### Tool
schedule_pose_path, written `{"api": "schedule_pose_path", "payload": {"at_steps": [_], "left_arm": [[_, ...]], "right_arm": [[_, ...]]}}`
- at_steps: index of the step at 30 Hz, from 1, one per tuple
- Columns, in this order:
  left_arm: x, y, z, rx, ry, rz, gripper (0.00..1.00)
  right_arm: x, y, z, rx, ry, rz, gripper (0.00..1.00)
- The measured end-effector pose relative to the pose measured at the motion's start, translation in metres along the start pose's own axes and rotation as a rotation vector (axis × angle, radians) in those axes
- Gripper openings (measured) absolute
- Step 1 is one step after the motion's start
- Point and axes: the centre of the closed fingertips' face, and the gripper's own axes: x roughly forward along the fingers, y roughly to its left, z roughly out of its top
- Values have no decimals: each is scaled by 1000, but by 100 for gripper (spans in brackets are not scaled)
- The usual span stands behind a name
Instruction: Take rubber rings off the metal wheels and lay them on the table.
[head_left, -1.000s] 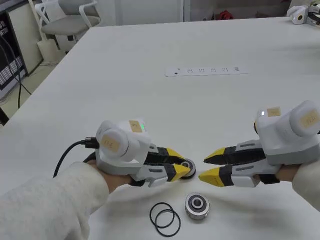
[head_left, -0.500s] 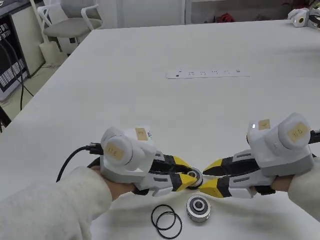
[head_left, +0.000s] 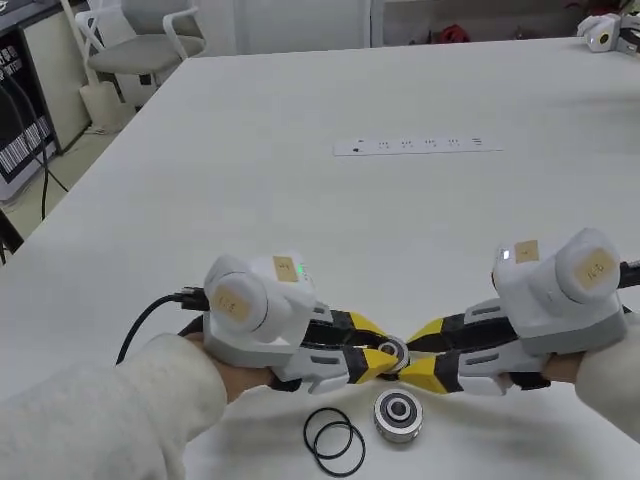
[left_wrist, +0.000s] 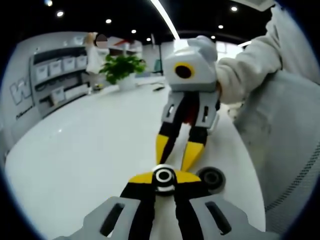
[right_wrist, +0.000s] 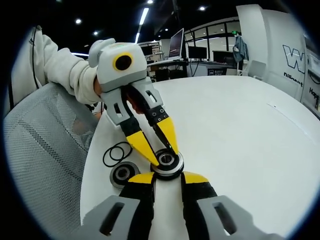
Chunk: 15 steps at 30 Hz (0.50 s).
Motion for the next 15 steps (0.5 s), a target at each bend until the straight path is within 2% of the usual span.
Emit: {"api": "schedule_pose_path", "payload": {"at_steps": [1, 5, 9, 12, 15], "left_arm": [[0, 0, 0, -3, -1, 1, 14], [0, 0, 0, -9, -3, 3, 14], [0, 0, 0, -10, -3, 4, 14], [0, 0, 0, -10, -2, 5, 14], [0, -1, 0, -9, -1, 3, 14]], "right_arm": [[-1, -2, -2, -22, 19, -10, 16], [-1, -2, -3, -30, 26, -10, 12], [-3, -5, -3, -45, 37, -30, 2], [-3, -5, -3, -50, 47, -37, 2], [-3, -8, -4, -25, 64, -50, 0]]}}
